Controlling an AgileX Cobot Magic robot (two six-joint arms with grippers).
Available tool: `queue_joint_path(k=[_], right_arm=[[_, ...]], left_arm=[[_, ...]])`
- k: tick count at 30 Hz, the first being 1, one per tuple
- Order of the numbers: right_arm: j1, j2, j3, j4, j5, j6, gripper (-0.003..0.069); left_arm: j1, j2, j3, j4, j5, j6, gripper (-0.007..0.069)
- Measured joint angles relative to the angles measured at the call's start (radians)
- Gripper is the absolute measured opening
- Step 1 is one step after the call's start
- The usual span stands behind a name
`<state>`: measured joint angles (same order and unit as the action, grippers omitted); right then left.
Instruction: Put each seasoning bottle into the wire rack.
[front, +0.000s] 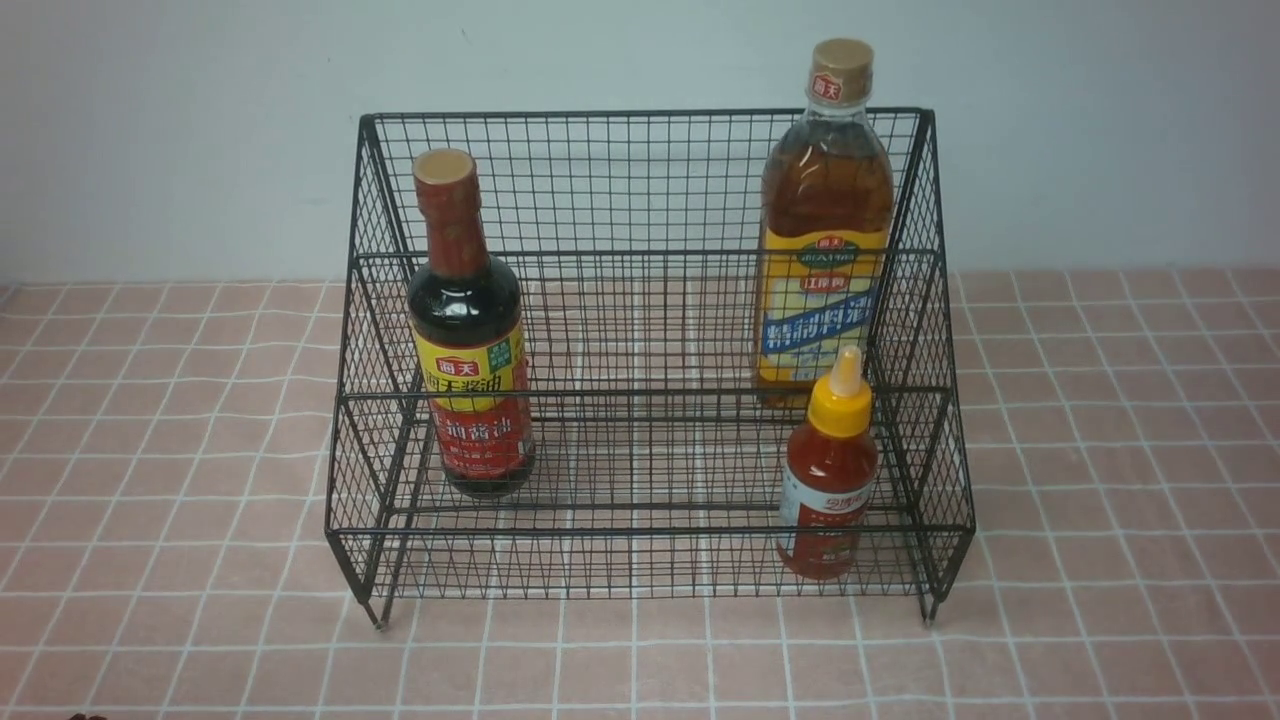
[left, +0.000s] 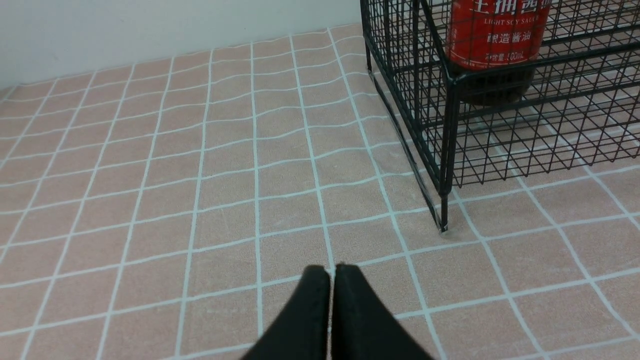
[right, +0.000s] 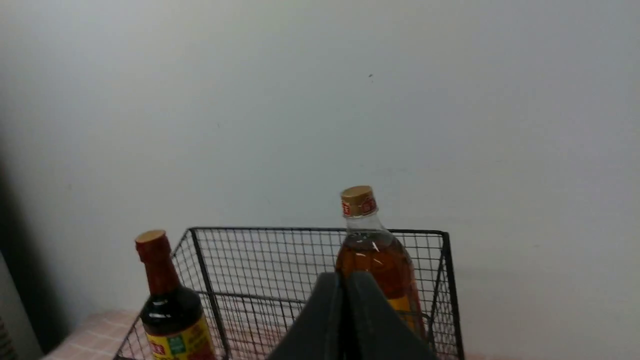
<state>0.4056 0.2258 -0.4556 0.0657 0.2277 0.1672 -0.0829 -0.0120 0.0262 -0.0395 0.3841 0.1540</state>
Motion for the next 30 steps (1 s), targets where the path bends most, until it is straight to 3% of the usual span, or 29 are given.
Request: queue_joint_path(k=[2,5,25,30], right_arm=[[0.000,-0.069,0.119,0.070,-0.129,0.000,-0.0012],[0.000,-0.121,0.191,0.118,-0.196,0.000,-0.0012],[0.000,-0.149,0.210,0.127,-0.207,0.000,-0.0012],[0.000,-0.149,0.210,0.091,-0.183,-0.087,-0.0012]], left_arm=[[0.000,0.000,0.000,0.000,0.000,0.000,-0.0007],[0.000,0.000,0.000,0.000,0.000,0.000,-0.0007],[0.000,0.000,0.000,0.000,0.000,0.000,-0.0007],[0.000,0.000,0.000,0.000,0.000,0.000,-0.0007]])
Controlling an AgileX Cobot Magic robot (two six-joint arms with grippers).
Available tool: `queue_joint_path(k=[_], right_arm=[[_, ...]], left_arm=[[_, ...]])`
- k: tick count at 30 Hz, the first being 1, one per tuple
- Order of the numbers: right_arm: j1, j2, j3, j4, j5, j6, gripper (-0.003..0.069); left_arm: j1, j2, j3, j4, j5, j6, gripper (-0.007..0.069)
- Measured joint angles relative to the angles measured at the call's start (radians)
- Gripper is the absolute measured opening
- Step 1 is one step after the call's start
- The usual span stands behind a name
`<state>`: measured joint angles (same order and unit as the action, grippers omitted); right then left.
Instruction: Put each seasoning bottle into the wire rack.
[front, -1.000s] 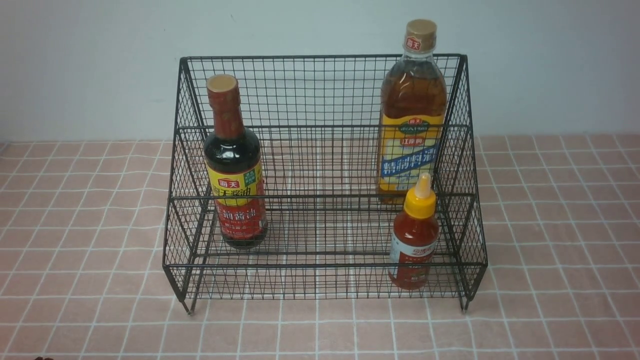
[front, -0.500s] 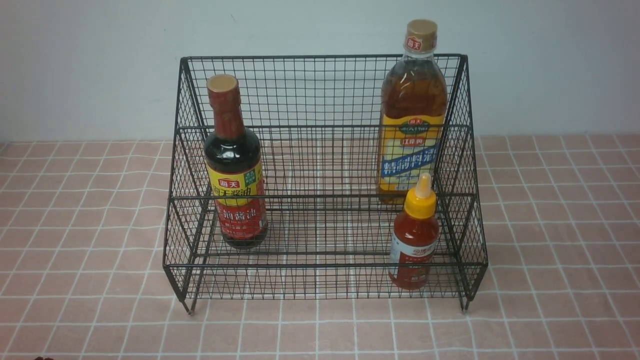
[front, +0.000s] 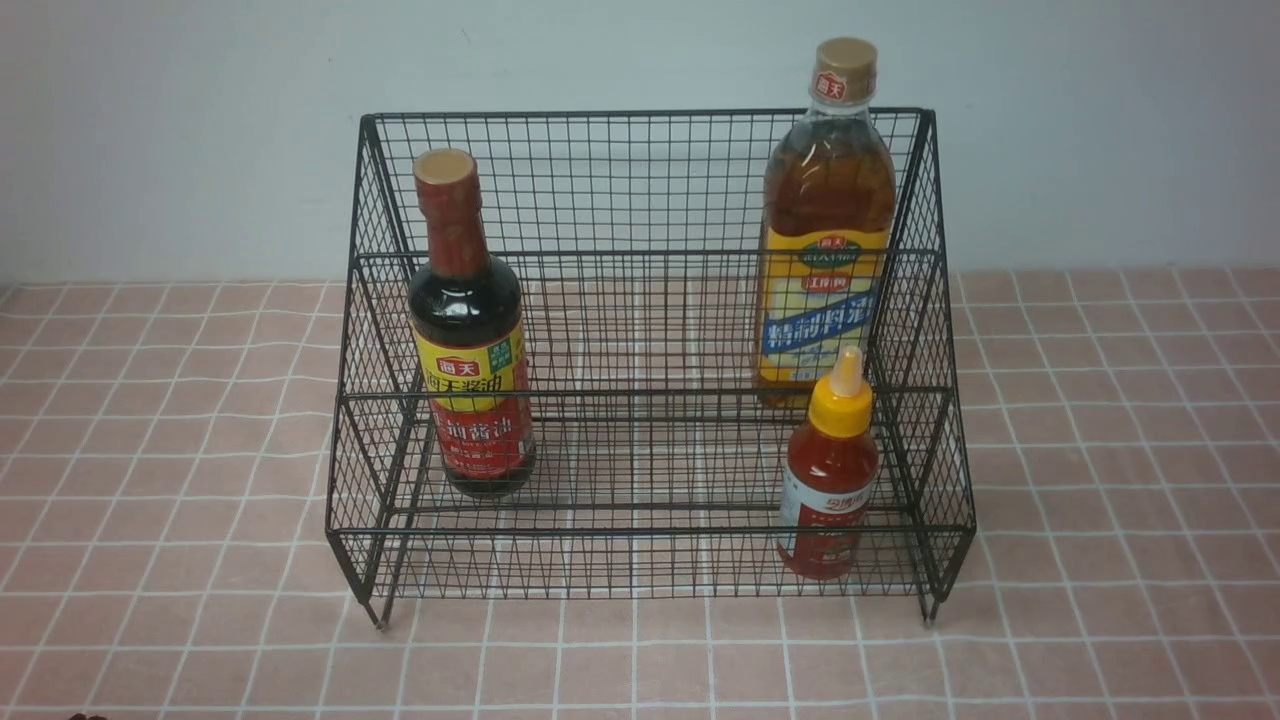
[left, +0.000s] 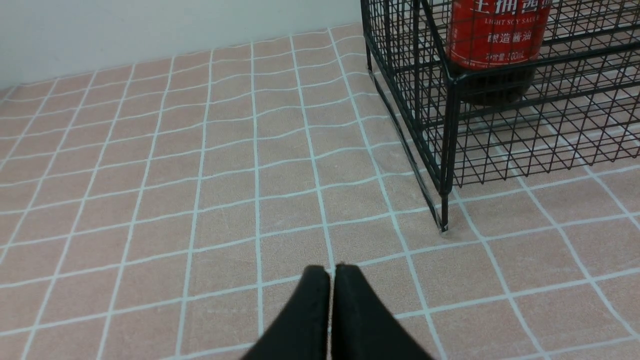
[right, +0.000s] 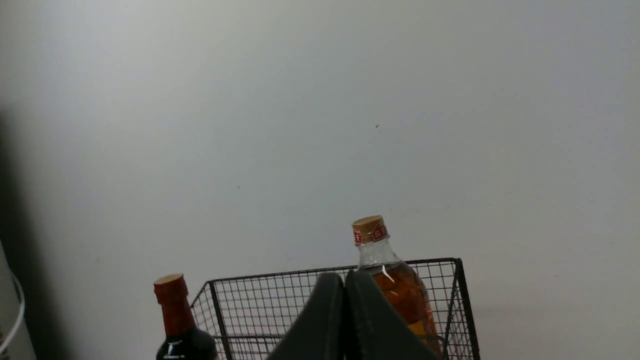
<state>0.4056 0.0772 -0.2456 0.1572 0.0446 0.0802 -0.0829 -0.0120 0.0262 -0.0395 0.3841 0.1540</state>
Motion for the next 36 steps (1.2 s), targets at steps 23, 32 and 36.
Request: queue_joint_path(k=[23,32,36], right_arm=[[-0.333,-0.039,0.160,-0.135,0.253,-0.070,-0.0012],[-0.425,-0.086,0.270,-0.157,0.313,-0.070,-0.0012],[-0.402,-0.088,0.270,-0.157,0.313,-0.062,-0.0012]], left_arm=[[0.000,0.000,0.000,0.000,0.000,0.000,-0.0007],[0.000,0.000,0.000,0.000,0.000,0.000,-0.0007],[0.000,0.000,0.000,0.000,0.000,0.000,-0.0007]])
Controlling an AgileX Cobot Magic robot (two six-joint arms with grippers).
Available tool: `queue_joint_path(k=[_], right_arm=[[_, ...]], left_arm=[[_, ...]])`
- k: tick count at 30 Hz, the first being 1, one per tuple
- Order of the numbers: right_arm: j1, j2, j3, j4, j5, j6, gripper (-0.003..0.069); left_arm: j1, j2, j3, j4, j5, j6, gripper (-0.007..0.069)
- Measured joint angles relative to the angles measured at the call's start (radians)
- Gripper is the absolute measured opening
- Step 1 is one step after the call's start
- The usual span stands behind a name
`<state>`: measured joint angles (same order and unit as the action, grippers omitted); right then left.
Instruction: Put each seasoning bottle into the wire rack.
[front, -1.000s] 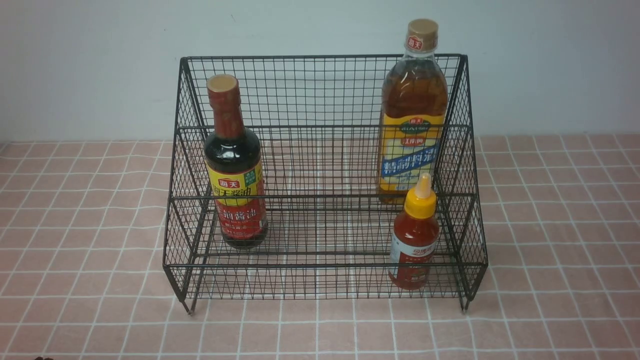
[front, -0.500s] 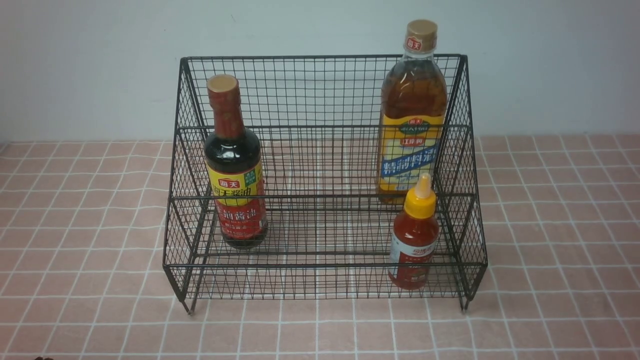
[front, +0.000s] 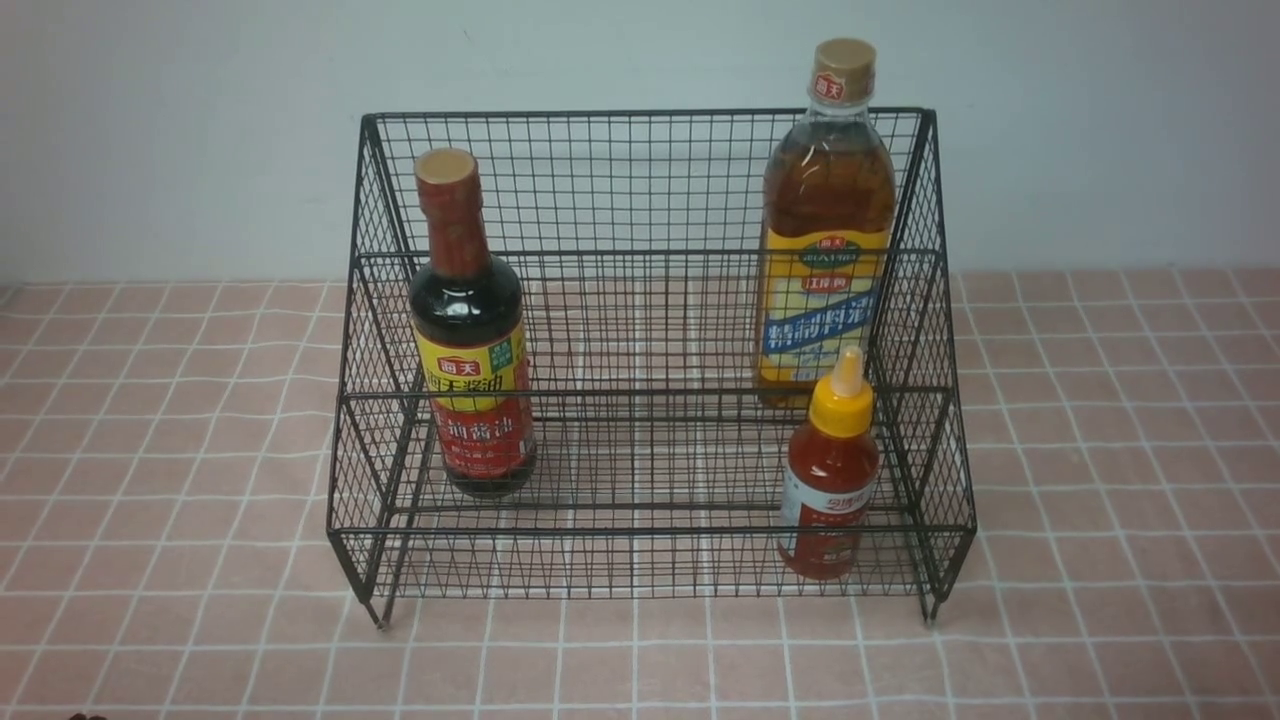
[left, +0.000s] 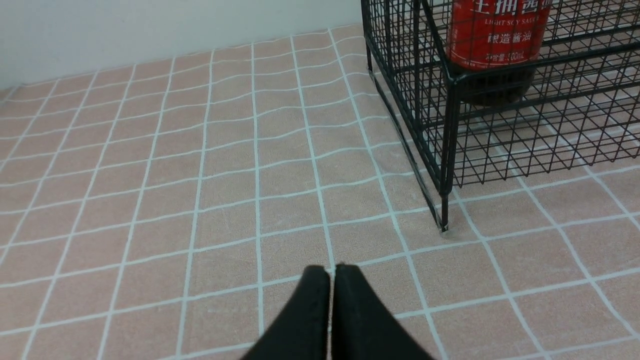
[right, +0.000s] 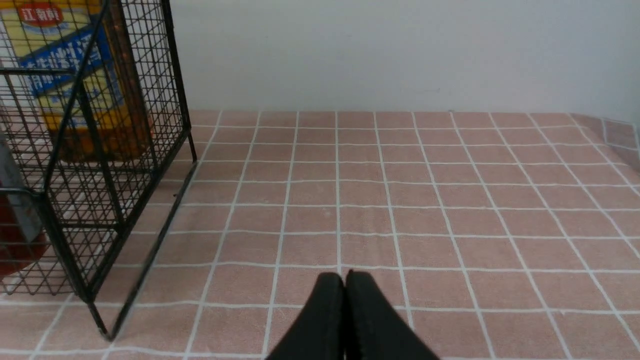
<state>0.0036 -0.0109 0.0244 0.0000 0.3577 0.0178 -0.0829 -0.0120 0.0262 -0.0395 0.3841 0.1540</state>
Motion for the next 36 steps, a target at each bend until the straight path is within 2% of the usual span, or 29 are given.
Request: queue_joint_path(k=[6,36], right_arm=[[0.055,0.000,0.000,0.000,0.000,0.000,-0.0012],[0.056,0.000,0.000,0.000,0.000,0.003,-0.0012]], left_arm=[[0.000,0.000,0.000,0.000,0.000,0.000,-0.0007],[0.000,0.000,0.000,0.000,0.000,0.000,-0.0007]])
